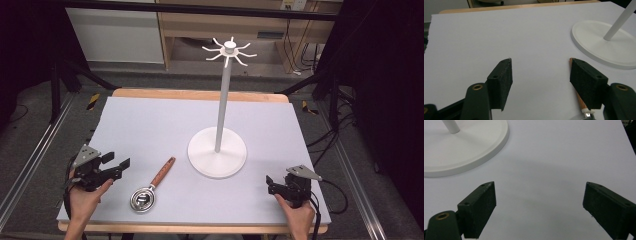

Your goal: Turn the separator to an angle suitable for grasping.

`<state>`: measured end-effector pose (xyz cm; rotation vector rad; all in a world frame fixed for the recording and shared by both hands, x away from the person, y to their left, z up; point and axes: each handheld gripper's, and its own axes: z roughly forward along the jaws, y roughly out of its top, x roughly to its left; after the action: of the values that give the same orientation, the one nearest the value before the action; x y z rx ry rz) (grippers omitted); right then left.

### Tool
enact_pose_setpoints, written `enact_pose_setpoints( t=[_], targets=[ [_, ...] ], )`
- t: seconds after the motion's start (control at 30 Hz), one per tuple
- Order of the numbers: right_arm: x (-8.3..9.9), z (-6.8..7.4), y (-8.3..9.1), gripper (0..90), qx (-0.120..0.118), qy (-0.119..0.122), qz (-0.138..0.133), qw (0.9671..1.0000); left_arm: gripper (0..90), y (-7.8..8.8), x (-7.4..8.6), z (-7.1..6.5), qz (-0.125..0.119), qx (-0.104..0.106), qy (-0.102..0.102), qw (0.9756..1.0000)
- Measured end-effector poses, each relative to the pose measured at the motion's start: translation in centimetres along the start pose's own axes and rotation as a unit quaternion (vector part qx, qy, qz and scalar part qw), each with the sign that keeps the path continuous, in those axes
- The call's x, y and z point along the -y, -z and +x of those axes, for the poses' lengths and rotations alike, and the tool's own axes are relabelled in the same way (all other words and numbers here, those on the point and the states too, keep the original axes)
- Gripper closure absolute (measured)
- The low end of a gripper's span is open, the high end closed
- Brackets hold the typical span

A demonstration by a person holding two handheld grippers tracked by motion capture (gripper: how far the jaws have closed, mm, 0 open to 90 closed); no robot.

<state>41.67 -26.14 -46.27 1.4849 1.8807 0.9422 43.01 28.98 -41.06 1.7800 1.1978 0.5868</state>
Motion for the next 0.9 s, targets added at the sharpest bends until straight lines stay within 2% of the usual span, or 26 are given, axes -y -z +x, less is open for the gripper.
enact_pose_setpoints(
  t=[0.37,0.43,0.67,0.9],
  targets=[
    [0.1,0.2,0.0,10.0,0.010,0.005,-0.005,0.9999,34.3,-1.6,-0.4,-2.1,0.025,0.020,-0.027,0.9991],
    [0.1,0.2,-0.1,10.0,0.013,0.007,-0.005,0.9999,34.2,-2.0,-0.4,-2.5,0.036,0.024,-0.038,0.9983],
    [0.1,0.3,-0.2,10.0,0.014,0.013,-0.005,0.9998,35.5,-3.1,-0.2,-3.5,0.064,0.028,-0.056,0.9960],
    [0.1,0.3,-0.2,10.1,0.016,0.013,-0.003,0.9998,40.0,-4.0,0.1,-4.5,0.092,0.043,-0.080,0.9916]
  ],
)
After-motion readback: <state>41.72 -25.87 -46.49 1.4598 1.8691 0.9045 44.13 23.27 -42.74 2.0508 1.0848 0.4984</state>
